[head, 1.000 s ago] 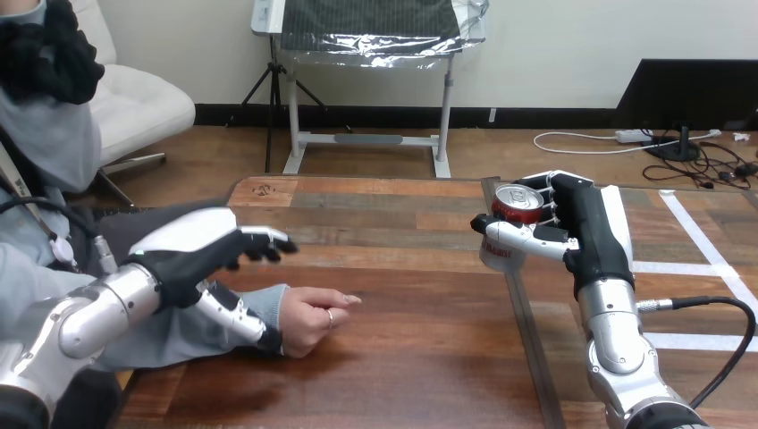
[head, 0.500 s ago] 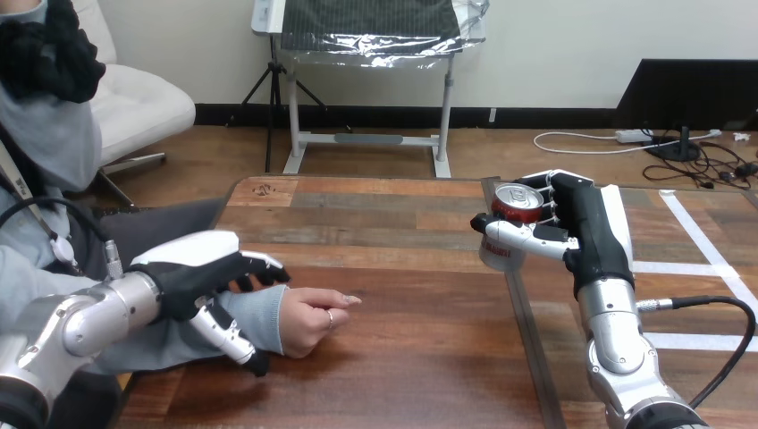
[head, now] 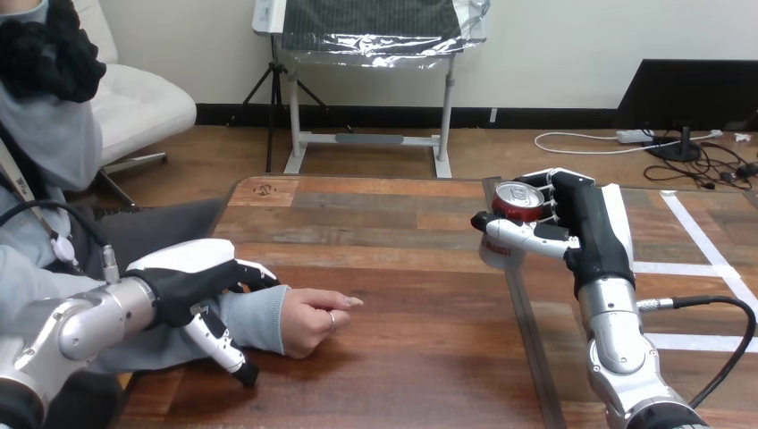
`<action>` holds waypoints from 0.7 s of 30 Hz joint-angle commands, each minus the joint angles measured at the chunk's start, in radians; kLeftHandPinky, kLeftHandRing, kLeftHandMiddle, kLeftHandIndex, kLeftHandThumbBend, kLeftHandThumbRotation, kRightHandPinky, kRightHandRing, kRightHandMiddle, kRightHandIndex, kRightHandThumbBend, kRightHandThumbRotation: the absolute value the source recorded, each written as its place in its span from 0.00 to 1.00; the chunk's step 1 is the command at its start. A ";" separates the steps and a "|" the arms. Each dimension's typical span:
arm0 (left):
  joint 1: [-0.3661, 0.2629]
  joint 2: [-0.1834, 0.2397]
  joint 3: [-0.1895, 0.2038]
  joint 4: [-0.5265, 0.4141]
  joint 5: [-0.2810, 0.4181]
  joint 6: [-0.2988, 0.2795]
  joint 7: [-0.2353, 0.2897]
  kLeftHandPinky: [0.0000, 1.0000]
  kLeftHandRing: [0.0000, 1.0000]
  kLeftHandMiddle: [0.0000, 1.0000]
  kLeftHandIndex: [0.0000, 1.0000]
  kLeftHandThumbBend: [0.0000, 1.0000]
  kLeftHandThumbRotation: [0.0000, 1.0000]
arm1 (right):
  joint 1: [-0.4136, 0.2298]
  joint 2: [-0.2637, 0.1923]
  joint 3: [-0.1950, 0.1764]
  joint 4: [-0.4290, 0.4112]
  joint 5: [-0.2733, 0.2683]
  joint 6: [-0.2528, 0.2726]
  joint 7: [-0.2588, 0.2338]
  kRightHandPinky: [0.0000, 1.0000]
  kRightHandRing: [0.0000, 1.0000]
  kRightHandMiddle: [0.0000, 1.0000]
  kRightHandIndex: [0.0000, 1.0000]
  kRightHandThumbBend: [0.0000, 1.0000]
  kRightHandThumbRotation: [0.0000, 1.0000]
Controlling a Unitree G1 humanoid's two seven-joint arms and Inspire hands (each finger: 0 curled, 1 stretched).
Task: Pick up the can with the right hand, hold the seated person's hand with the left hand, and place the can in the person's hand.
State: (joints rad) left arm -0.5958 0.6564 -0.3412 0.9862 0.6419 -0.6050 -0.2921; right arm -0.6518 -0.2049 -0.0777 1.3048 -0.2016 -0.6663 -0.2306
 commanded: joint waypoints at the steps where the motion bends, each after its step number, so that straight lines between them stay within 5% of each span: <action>1: -0.072 0.010 -0.005 0.011 0.002 -0.012 0.048 0.66 0.70 0.72 0.77 1.00 0.24 | -0.101 -0.034 -0.009 -0.055 0.017 -0.043 0.001 0.36 0.41 0.47 0.50 0.78 0.00; 21: -0.083 -0.007 -0.060 0.151 0.046 -0.079 0.184 0.53 0.55 0.58 0.59 1.00 0.14 | -0.091 -0.040 0.003 -0.055 0.000 -0.042 -0.013 0.36 0.41 0.47 0.50 0.78 0.00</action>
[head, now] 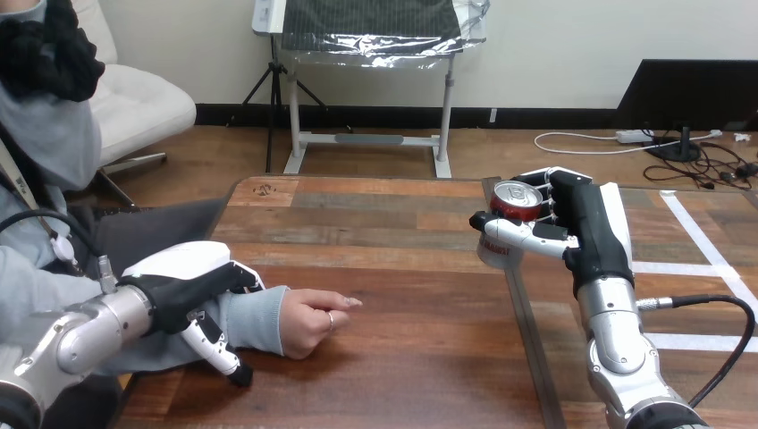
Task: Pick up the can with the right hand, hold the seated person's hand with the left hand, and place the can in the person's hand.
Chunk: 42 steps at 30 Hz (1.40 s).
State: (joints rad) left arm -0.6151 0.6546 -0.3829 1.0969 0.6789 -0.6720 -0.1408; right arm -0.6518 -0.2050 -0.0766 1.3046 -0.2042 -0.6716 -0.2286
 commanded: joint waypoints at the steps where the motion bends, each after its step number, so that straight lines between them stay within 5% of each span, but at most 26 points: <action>1: -0.064 -0.006 -0.019 0.042 0.009 -0.015 0.034 0.52 0.54 0.57 0.58 1.00 0.12 | -0.091 -0.040 0.003 -0.056 0.001 -0.038 -0.017 0.36 0.41 0.47 0.50 0.78 0.00; 10: -0.062 -0.014 -0.020 0.065 0.001 -0.033 0.047 0.41 0.44 0.49 0.51 0.94 0.01 | -0.088 -0.042 0.000 -0.055 0.004 -0.043 -0.009 0.36 0.41 0.47 0.50 0.78 0.00; 23: -0.059 -0.024 -0.014 0.080 -0.013 -0.063 0.066 0.29 0.34 0.40 0.43 0.86 0.00 | -0.087 -0.044 0.001 -0.055 0.004 -0.045 0.000 0.37 0.42 0.48 0.50 0.77 0.00; 42: -0.065 -0.027 0.008 0.077 -0.055 -0.105 0.051 0.25 0.30 0.36 0.38 0.80 0.00 | -0.092 -0.034 -0.004 -0.039 0.018 -0.029 0.030 0.37 0.41 0.47 0.50 0.77 0.00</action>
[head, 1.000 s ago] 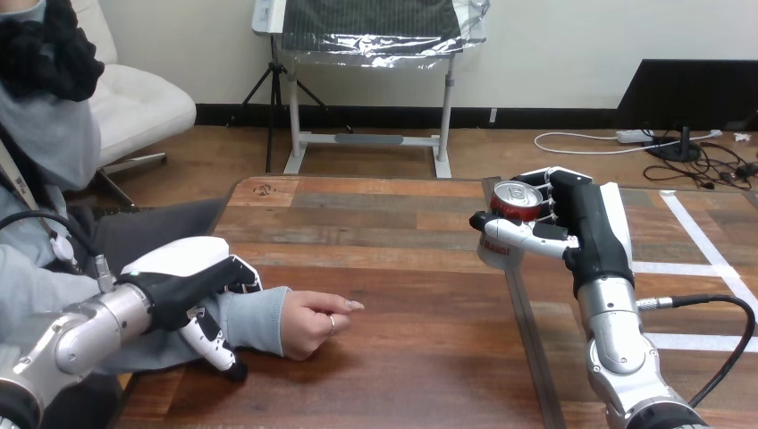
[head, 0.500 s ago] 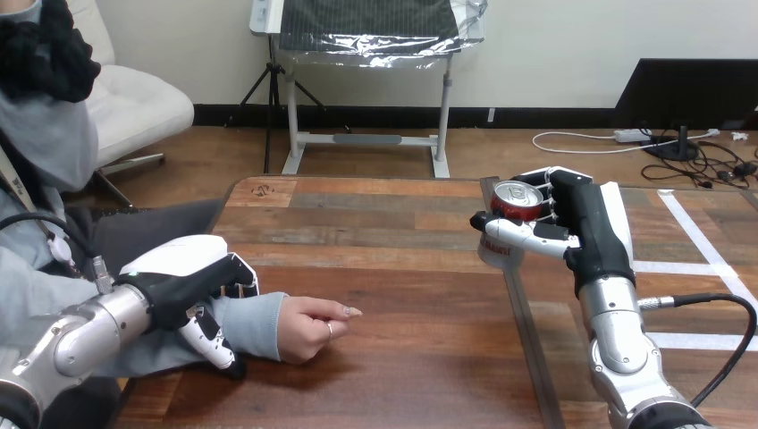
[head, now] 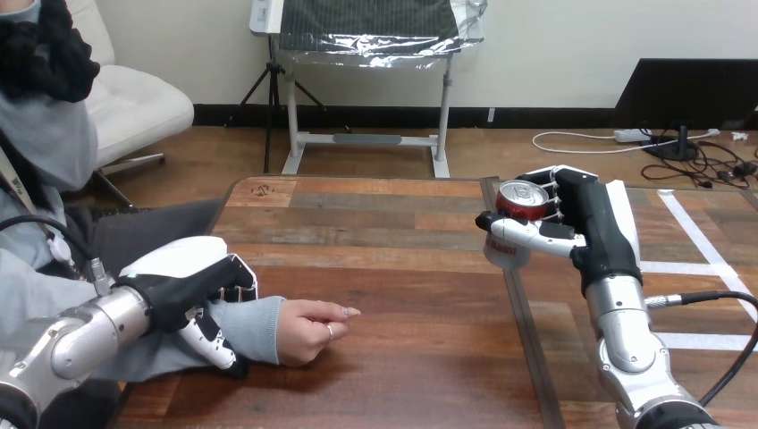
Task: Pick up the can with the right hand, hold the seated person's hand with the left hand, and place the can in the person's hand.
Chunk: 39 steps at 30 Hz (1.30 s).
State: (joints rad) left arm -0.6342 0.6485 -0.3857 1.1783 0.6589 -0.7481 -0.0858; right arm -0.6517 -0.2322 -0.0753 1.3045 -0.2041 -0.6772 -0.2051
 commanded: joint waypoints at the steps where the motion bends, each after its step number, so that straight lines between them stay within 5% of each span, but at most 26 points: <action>1: -0.047 -0.020 0.010 -0.007 -0.035 -0.030 -0.005 0.25 0.30 0.36 0.38 0.80 0.00 | -0.093 -0.006 -0.007 -0.038 0.019 -0.023 0.009 0.37 0.41 0.47 0.50 0.77 0.00; 39: -0.043 -0.024 0.050 -0.158 -0.136 -0.039 -0.057 0.25 0.30 0.37 0.39 0.79 0.00 | -0.086 0.022 0.075 -0.019 -0.062 -0.011 -0.035 0.37 0.42 0.48 0.51 0.80 0.00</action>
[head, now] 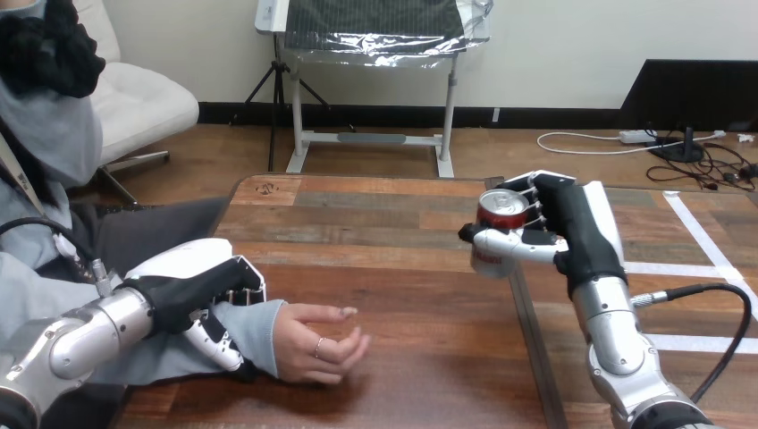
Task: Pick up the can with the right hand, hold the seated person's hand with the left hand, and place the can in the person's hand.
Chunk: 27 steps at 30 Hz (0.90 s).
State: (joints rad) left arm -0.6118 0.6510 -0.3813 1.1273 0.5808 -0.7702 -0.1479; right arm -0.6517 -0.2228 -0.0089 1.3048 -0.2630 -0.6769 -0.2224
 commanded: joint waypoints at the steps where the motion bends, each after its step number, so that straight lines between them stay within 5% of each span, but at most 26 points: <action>1: -0.066 -0.026 0.046 -0.112 -0.060 -0.016 0.002 0.25 0.31 0.37 0.40 0.79 0.00 | -0.086 0.014 0.009 -0.018 -0.002 -0.009 -0.015 0.37 0.42 0.48 0.51 0.80 0.00; 16: -0.060 -0.037 0.063 -0.206 -0.105 0.008 -0.031 0.25 0.31 0.37 0.40 0.80 0.00 | -0.072 0.041 0.027 -0.015 -0.021 -0.022 -0.031 0.37 0.41 0.47 0.51 0.82 0.00; 27: -0.066 -0.047 0.067 -0.251 -0.124 0.025 -0.040 0.25 0.30 0.37 0.40 0.81 0.00 | -0.059 0.065 0.027 -0.012 -0.004 -0.027 0.001 0.37 0.40 0.47 0.51 0.81 0.00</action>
State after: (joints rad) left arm -0.5958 0.6450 -0.3634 0.9741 0.5096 -0.7384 -0.1959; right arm -0.6514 -0.1655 0.0203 1.3074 -0.2785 -0.6739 -0.2231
